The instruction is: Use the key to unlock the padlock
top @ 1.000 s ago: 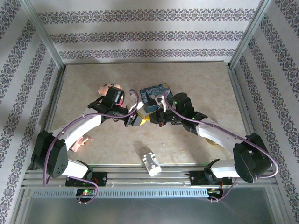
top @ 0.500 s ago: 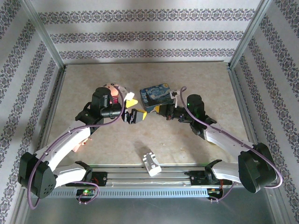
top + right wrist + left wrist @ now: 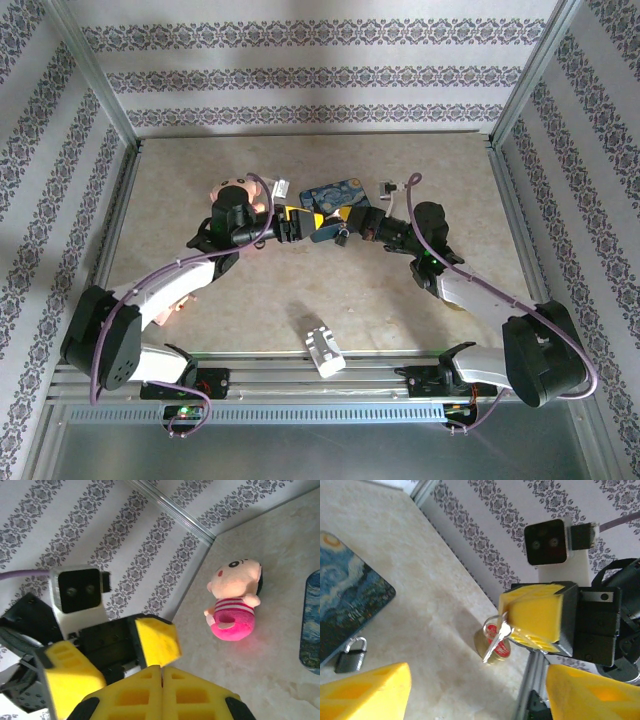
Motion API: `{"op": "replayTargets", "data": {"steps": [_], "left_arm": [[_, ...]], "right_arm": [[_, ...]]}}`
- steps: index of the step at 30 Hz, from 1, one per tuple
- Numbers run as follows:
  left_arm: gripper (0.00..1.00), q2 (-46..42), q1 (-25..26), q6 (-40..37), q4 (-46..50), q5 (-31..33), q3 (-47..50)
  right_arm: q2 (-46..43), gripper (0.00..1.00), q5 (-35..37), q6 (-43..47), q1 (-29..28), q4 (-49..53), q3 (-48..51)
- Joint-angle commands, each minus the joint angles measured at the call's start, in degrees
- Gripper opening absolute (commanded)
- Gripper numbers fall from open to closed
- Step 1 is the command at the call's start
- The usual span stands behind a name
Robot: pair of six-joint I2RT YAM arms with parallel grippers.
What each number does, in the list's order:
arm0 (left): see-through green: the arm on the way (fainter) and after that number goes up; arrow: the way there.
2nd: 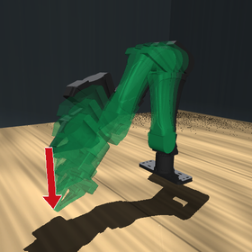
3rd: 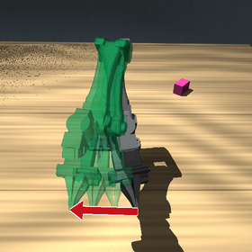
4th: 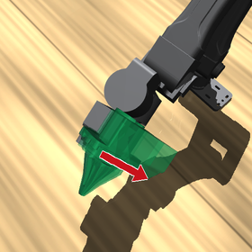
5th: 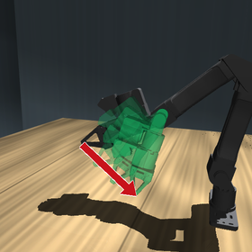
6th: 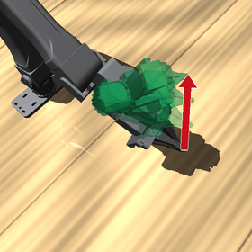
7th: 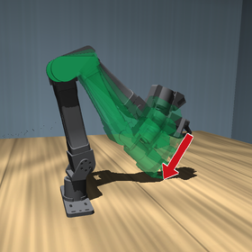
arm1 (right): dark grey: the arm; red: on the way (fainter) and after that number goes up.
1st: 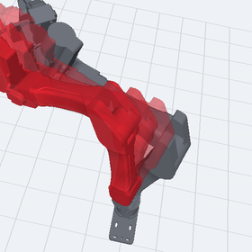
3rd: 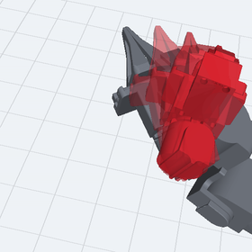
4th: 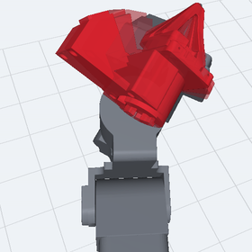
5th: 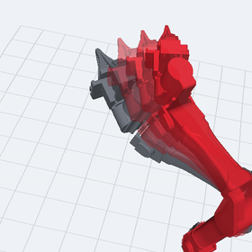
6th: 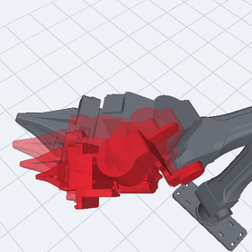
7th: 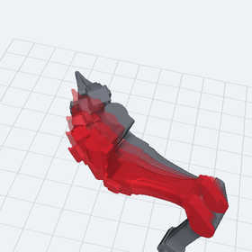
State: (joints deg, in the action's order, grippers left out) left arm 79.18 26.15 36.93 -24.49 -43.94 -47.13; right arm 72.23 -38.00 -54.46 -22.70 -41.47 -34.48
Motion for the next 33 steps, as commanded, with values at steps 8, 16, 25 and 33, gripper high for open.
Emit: {"op": "replayTargets", "data": {"steps": [8,16,25,33], "left_arm": [[0.53,1.9,0.1,5.0,-9.9,-6.1,-2.2],[0.43,3.5,0.4,7.0,-14.2,-8.9,-2.3],[0.28,4.4,0.5,7.3,-15.2,-9.9,-2.7],[0.18,4.5,0.6,7.4,-16.4,-10.0,-2.6]], "right_arm": [[0.3,0.0,-1.2,-4.9,-0.2,-8.3,-1.1],[1.3,0.0,-1.3,-5.6,-0.9,-9.6,-1.4],[2.4,0.0,-1.4,-6.4,-1.3,-10.9,-1.8],[3.1,0.0,-2.0,-6.6,-1.7,-11.2,-2.3]]}}
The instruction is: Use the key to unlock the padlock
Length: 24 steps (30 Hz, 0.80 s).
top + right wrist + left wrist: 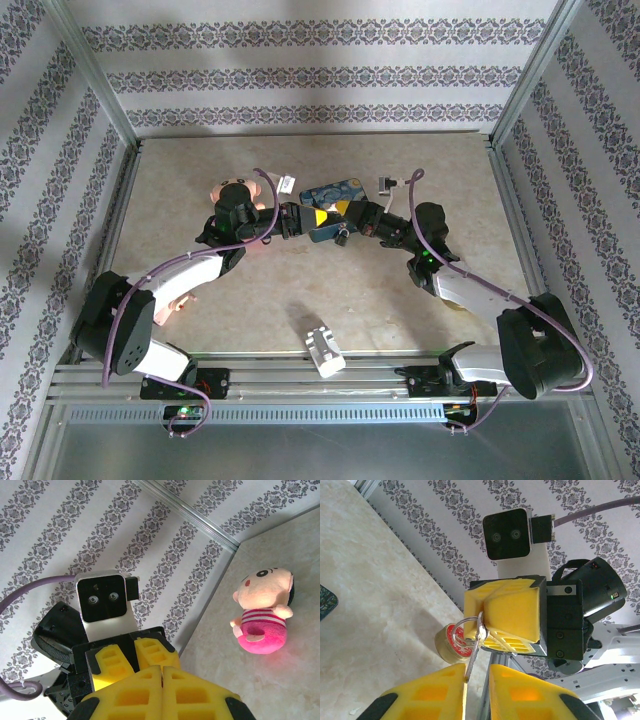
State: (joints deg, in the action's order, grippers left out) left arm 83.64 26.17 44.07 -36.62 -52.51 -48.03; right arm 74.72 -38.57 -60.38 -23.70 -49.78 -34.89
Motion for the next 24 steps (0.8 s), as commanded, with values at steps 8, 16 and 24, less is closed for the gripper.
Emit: {"op": "replayTargets", "data": {"steps": [8,16,24], "left_arm": [[0.16,-0.3,0.6,0.5,-5.2,-1.7,-1.5],[0.0,-1.0,0.6,-0.5,-3.6,-1.5,-1.4],[0.0,-5.2,0.5,-13.2,16.8,-1.1,-5.7]], "right_arm": [[1.4,0.0,-2.0,-0.6,-0.9,-2.9,-2.2],[2.2,0.0,-2.0,-0.6,-1.0,-2.8,-2.0],[1.7,0.32,-2.8,1.6,-0.3,-0.1,-2.1]]}}
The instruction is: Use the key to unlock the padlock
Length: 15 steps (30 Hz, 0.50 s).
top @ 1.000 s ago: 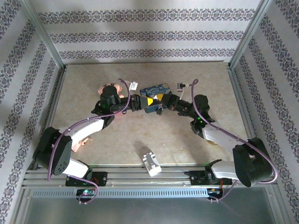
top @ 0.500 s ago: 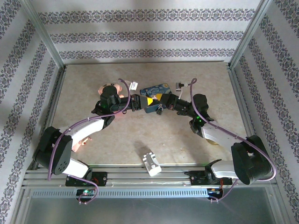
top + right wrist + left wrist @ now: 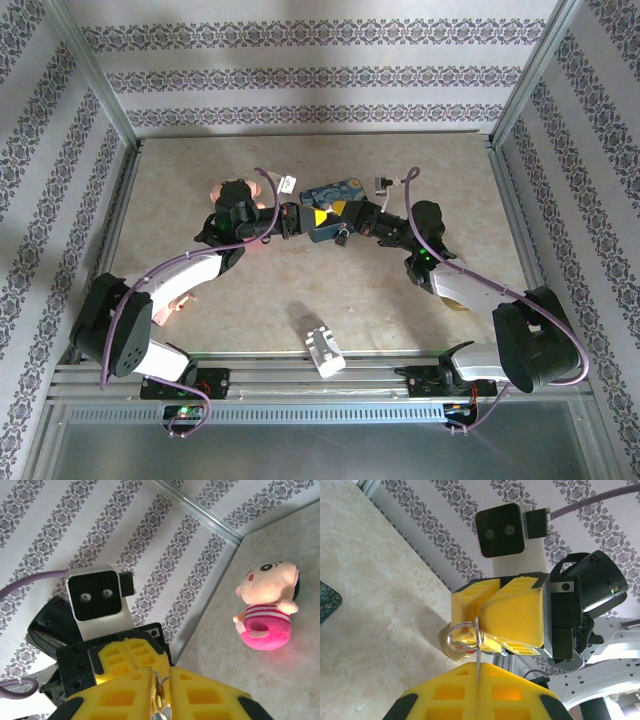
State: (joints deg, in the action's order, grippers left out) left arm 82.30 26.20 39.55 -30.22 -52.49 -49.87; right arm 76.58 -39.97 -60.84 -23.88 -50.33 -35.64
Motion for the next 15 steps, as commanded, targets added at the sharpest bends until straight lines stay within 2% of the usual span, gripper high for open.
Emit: {"op": "replayTargets", "data": {"steps": [1,4,10,12,15], "left_arm": [[0.0,-4.8,0.5,-11.6,15.3,-0.7,-5.1],[0.0,-7.5,0.5,-21.3,29.6,0.9,-9.0],[0.0,-7.0,0.6,-38.4,57.9,-0.1,-19.6],[0.0,-5.8,1.0,-44.0,66.8,1.6,-23.5],[0.0,-4.0,2.2,-51.0,77.1,4.6,-28.5]], "right_arm": [[-0.6,0.38,-1.5,2.7,0.2,1.4,-1.3],[-2.3,0.49,-1.4,5.5,1.2,4.8,-0.6],[-7.6,0.61,-4.5,12.2,3.3,10.0,0.8],[-9.4,0.65,-6.8,14.7,3.7,12.6,0.4],[-12.0,0.65,-8.9,19.3,3.7,19.2,-1.0]]}}
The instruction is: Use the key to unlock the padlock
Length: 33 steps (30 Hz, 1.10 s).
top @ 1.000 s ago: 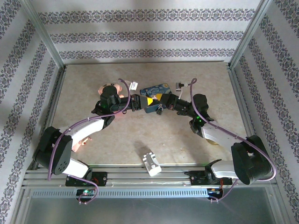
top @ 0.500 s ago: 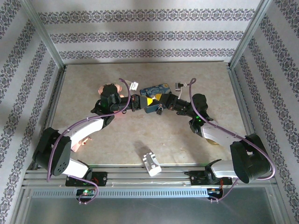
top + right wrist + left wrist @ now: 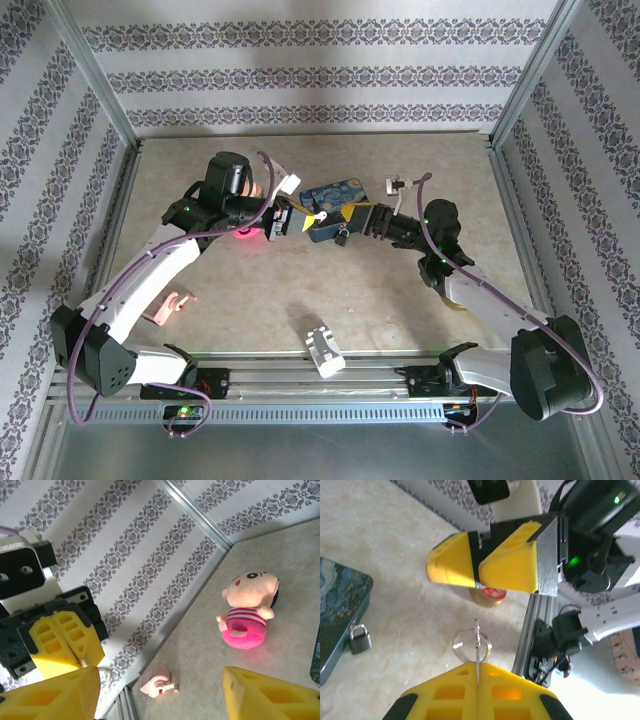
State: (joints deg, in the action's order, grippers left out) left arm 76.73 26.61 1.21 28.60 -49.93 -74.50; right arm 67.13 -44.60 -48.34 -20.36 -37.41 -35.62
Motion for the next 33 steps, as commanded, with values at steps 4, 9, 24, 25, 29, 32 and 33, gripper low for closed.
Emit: {"op": "replayTargets", "data": {"steps": [4,9,24,25,29,32,33], "left_arm": [[0.0,3.5,3.2,-19.1,25.3,2.3,-8.6],[0.0,7.0,5.2,-25.9,32.2,2.5,-13.7],[0.0,11.4,6.1,-32.2,38.6,1.8,-18.8],[0.0,11.4,6.1,-32.2,38.7,1.7,-18.8],[0.0,11.1,6.1,-32.2,38.3,1.4,-18.8],[0.0,10.7,6.0,-32.4,38.0,1.4,-18.8],[0.0,10.7,6.0,-32.2,37.9,1.5,-18.7]], "right_arm": [[-5.5,0.65,-7.0,10.4,0.1,11.0,-1.9],[-7.7,0.62,-9.9,11.9,-1.5,12.4,-2.3],[-3.4,0.43,-12.9,18.0,-8.3,21.3,-8.4],[-3.2,0.43,-12.7,18.3,-8.4,22.0,-8.7],[-2.2,0.4,-12.6,19.5,-9.4,24.0,-9.6],[-1.7,0.39,-12.6,19.8,-10.0,24.7,-9.9],[-1.6,0.38,-12.6,19.9,-10.1,24.8,-9.9]]}}
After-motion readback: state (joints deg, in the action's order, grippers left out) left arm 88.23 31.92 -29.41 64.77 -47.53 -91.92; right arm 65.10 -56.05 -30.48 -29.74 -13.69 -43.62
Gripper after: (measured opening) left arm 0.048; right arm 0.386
